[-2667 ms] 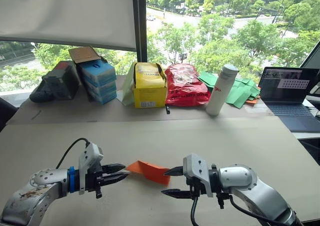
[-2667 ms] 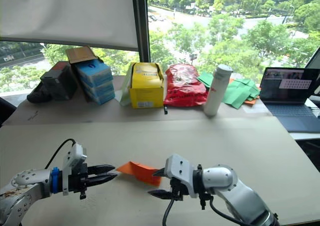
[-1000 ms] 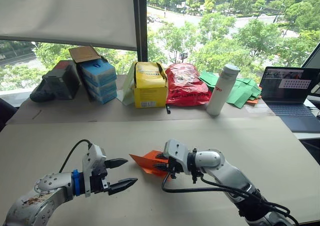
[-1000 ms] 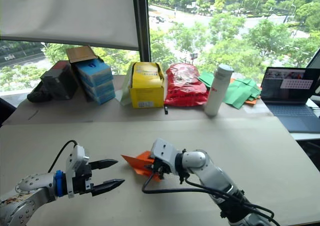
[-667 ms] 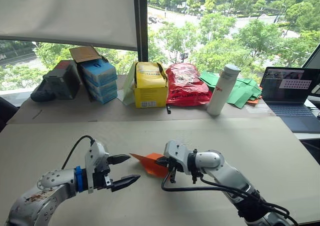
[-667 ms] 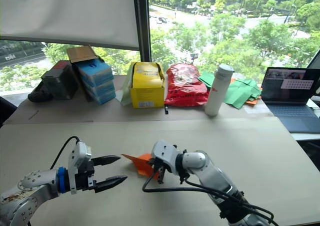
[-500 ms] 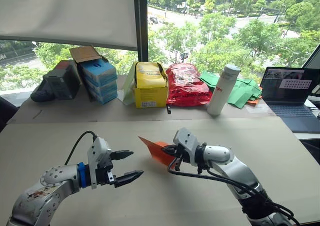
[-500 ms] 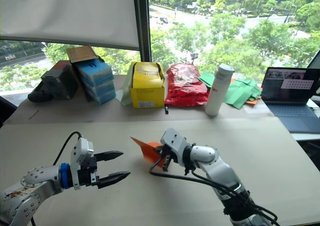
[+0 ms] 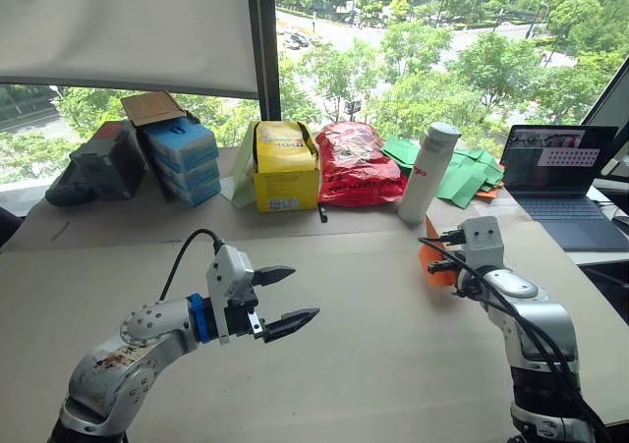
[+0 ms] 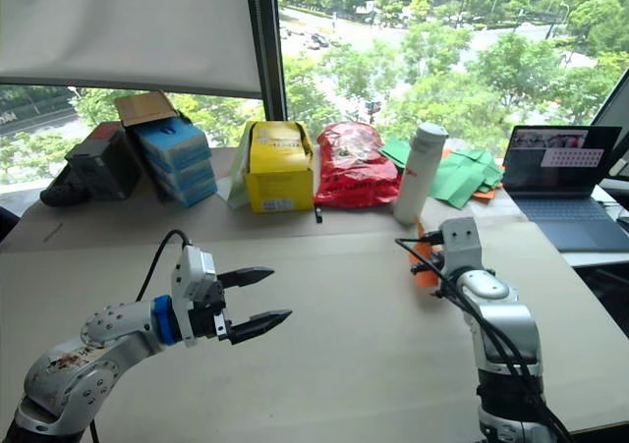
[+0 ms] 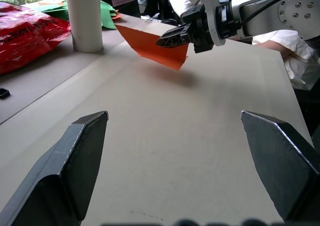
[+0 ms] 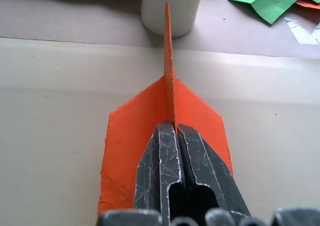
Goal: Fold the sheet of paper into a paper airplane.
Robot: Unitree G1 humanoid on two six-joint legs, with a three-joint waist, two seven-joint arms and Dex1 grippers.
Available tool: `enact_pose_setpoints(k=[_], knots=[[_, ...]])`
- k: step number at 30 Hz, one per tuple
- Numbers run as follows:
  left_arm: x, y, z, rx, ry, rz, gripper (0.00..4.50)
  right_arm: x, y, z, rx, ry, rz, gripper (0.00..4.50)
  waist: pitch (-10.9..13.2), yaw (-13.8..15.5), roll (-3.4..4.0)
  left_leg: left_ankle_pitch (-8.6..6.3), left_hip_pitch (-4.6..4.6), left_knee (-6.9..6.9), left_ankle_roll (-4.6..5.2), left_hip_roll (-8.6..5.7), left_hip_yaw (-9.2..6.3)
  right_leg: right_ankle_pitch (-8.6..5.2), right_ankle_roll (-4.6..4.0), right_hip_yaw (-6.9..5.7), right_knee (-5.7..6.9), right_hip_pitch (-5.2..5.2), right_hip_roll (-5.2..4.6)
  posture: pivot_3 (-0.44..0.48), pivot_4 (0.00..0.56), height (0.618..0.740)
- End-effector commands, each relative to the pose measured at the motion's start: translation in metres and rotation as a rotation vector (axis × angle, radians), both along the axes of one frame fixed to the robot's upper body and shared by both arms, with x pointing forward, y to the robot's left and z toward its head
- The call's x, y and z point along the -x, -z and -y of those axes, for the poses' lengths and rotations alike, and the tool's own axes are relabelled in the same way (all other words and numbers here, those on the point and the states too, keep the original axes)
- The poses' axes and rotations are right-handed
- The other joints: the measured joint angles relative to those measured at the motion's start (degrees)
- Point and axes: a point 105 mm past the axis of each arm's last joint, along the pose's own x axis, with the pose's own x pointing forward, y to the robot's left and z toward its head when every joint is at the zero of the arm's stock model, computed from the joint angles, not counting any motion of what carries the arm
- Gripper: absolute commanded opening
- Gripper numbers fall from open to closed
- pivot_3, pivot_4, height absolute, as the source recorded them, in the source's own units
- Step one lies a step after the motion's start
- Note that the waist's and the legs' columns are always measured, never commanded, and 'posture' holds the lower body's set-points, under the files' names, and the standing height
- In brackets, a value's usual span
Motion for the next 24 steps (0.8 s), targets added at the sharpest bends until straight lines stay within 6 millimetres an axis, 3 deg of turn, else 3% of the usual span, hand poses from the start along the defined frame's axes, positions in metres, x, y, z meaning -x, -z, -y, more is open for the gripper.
enact_pose_setpoints(k=[1, 6, 11, 16, 19, 22, 24], knots=[[0.005, -0.004, 0.001, -0.013, 0.018, 0.043, 4.50, 0.006, -0.006, 0.005, 0.034, 0.026, 0.017, 0.05, 0.00, 0.01, 0.00, -0.05, 0.01, 0.01, 0.09, -0.01, 0.00, 0.00, 0.00, 0.00, 0.00, 0.01, 0.01, 0.000, 0.150, 0.740], [0.003, -0.002, 0.001, -0.020, 0.023, 0.040, 4.50, 0.007, -0.004, 0.005, 0.019, 0.033, 0.008, 0.05, 0.00, 0.06, 0.00, -0.05, 0.02, 0.04, 0.08, -0.03, 0.03, 0.00, 0.02, 0.01, 0.00, 0.01, 0.03, 0.000, 0.150, 0.740], [0.002, 0.000, 0.002, -0.015, 0.031, 0.030, 4.50, 0.008, -0.007, 0.003, -0.008, 0.014, 0.028, 1.55, 0.00, 0.05, 0.00, 0.01, 0.03, 0.03, -0.03, -0.03, 0.05, 0.00, 0.02, 0.01, 0.00, 0.01, 0.06, 0.000, 0.150, 0.740], [0.001, 0.002, -0.002, -0.020, 0.024, 0.029, 4.50, 0.006, -0.034, -0.006, -0.054, -0.066, 0.133, 3.35, 0.00, 0.05, 0.00, 0.07, 0.03, 0.03, -0.13, -0.02, 0.07, 0.00, 0.03, 0.01, 0.00, 0.01, 0.08, 0.000, 0.150, 0.740], [-0.001, 0.000, -0.006, -0.018, 0.010, 0.030, 4.50, 0.009, -0.054, -0.022, -0.060, -0.176, 0.202, 4.36, 0.00, 0.05, 0.00, 0.05, 0.04, 0.03, -0.09, -0.02, 0.06, 0.00, 0.03, 0.01, 0.00, 0.00, 0.08, 0.000, 0.150, 0.740], [-0.003, 0.000, -0.012, -0.014, -0.018, 0.029, 4.50, 0.012, -0.064, -0.035, -0.073, -0.265, 0.238, 4.47, 0.00, 0.05, 0.00, -0.05, 0.05, 0.03, 0.08, -0.01, 0.06, 0.00, 0.03, 0.01, 0.00, 0.01, 0.08, 0.000, 0.150, 0.740], [-0.008, -0.002, -0.024, 0.014, -0.085, 0.028, 4.50, 0.023, -0.069, -0.060, -0.091, -0.436, 0.283, 4.47, 0.00, 0.05, 0.00, -0.05, 0.05, 0.03, 0.08, -0.01, 0.06, 0.00, 0.03, 0.02, -0.01, 0.01, 0.08, 0.000, 0.150, 0.740]])
